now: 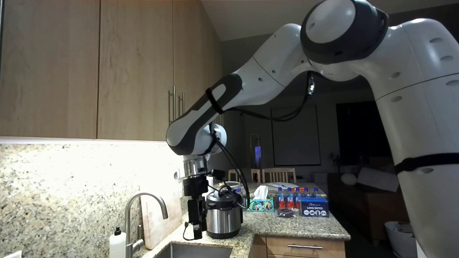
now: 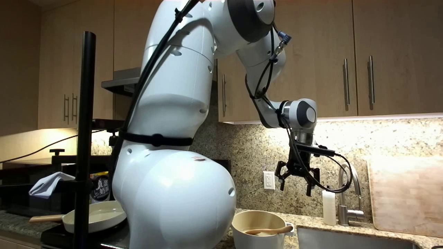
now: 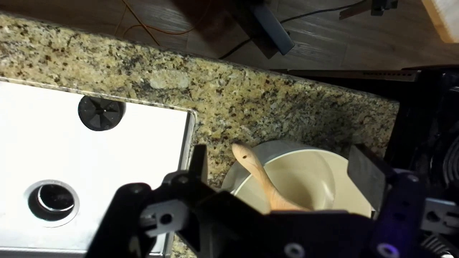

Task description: Pick up the cooking stick and stir in the pot

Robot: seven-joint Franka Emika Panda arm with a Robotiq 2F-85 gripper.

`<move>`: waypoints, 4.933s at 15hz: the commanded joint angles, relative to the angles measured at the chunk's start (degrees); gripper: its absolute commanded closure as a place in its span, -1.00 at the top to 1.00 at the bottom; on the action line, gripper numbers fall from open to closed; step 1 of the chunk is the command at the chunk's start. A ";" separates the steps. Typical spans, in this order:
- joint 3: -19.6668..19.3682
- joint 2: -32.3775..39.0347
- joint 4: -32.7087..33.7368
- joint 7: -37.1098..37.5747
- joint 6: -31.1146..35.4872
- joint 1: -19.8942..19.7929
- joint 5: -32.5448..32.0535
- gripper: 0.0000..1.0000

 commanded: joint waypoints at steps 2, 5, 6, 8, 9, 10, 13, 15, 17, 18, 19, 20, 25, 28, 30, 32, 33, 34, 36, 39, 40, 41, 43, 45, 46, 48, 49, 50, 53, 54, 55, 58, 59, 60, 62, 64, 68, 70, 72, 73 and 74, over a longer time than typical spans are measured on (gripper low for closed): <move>0.68 5.63 4.61 -2.70 -2.21 -1.66 4.93 1.00; 1.46 9.58 7.78 -4.21 -4.05 -2.03 6.73 1.00; 1.55 11.27 9.50 -3.32 -5.13 -1.74 6.34 1.00; 1.96 14.18 12.81 -2.47 -7.21 -1.46 5.39 1.00; 2.21 15.38 14.28 -2.58 -8.05 -1.49 5.24 1.00; 2.49 16.73 16.01 -2.65 -8.97 -1.53 5.28 1.00; 2.41 20.34 20.37 2.12 -10.13 -1.67 6.81 1.00; 2.60 22.09 21.92 5.96 -9.37 -2.35 9.83 1.00; 2.83 23.25 22.42 9.73 -7.78 -2.92 13.13 1.00; 2.84 23.65 22.43 11.72 -6.68 -3.05 14.54 1.00; 2.92 23.98 22.34 13.49 -5.63 -3.32 16.06 1.00; 2.95 24.18 21.86 14.88 -4.40 -3.65 17.72 1.00; 2.47 21.85 14.54 19.36 4.79 -5.98 25.28 1.00; 3.03 19.19 7.71 18.79 11.80 -8.31 31.51 1.00; 3.21 16.05 2.07 17.31 17.36 -9.10 35.72 1.00; 3.34 12.37 -3.75 16.19 22.58 -9.16 39.57 1.00; 3.28 10.33 -6.52 16.03 24.97 -8.65 40.94 1.00; 3.33 8.19 -9.20 15.99 27.49 -7.96 42.06 1.00; 2.41 12.82 -3.76 17.71 24.91 -7.53 40.13 1.00; 2.63 7.60 -9.43 17.63 27.70 -6.49 41.64 1.00; 2.58 6.88 -10.07 17.63 27.72 -6.42 41.69 1.00; 2.54 6.62 -10.30 17.63 27.73 -6.43 41.70 1.00; 2.24 6.94 -9.84 18.10 26.96 -6.47 41.10 1.00; 1.67 7.37 -9.20 18.71 26.33 -6.58 40.25 1.00; 1.37 7.55 -9.08 18.96 26.61 -6.63 40.14 1.00; 0.88 8.15 -8.68 18.66 26.45 -6.80 39.99 1.00; 0.64 8.42 -8.61 18.70 26.50 -6.80 39.80 1.00; 0.52 8.91 -8.25 18.38 26.24 -6.87 39.69 1.00; 0.51 11.14 -6.57 18.13 26.70 -6.82 39.53 1.00; 0.71 11.77 -6.30 17.87 27.21 -6.72 39.69 1.00; 0.87 12.50 -5.79 17.58 27.35 -6.75 39.83 1.00; 0.91 14.84 -3.94 17.52 28.75 -6.40 39.00 1.00; 0.93 15.58 -3.29 17.47 28.98 -6.30 38.32 1.00; 1.12 16.41 -2.45 16.72 28.89 -6.49 37.72 1.00; 1.70 17.76 -1.10 15.26 27.47 -7.22 36.63 1.00; 2.27 18.89 -0.39 13.39 27.44 -7.61 35.28 1.00; 3.39 21.40 1.18 10.72 26.72 -8.08 32.10 1.00; 4.06 22.32 1.60 10.62 27.15 -8.02 31.04 1.00; 4.92 22.84 1.74 10.40 27.69 -8.16 30.56 1.00; 5.28 22.93 1.74 10.27 27.84 -8.23 30.50 1.00; 5.81 22.84 1.42 9.70 28.24 -8.34 30.70 1.00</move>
